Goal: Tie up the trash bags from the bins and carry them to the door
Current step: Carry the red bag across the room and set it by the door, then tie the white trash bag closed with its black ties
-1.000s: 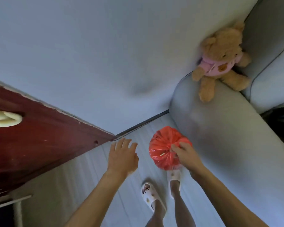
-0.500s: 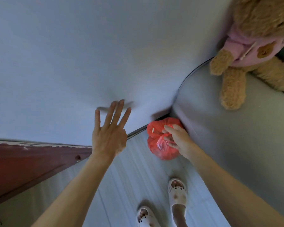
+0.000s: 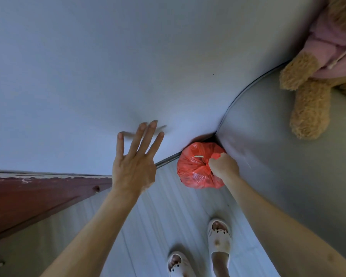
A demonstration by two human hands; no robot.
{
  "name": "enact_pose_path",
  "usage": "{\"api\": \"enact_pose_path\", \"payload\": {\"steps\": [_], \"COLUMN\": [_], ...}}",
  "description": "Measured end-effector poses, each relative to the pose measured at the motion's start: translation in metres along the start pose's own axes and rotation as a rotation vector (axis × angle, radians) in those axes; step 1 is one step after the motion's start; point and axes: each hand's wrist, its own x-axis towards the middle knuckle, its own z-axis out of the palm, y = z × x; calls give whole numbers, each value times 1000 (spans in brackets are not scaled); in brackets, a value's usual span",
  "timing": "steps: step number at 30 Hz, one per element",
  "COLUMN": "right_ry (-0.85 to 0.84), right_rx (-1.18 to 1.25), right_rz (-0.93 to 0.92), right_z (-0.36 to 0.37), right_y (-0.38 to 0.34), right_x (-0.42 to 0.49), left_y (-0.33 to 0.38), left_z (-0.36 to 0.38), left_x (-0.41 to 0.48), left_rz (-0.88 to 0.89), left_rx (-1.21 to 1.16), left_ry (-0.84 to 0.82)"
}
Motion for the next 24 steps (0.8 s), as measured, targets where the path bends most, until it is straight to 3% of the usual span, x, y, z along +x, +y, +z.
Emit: {"api": "enact_pose_path", "payload": {"steps": [2,6,14,20,24], "right_ry": [29,8,212,484,701], "right_rx": [-81,1,162,261,331], "right_rz": [-7,-240,-321,-278,-137], "right_z": [-7,-49,-205,-261,-265], "right_y": [4,19,101,167,232], "right_x": [-14,-83,-345,-509,-599], "left_y": [5,20,52,89,128], "left_z": [-6,-44,-223,-333,-389], "left_x": [-2,-29,-146,-178,-181], "left_rz": [-3,-110,-152,129,362], "left_rx": [-37,-226,-522,-586,-532], "left_ry": [-71,-295,-494,-356,-274]}}
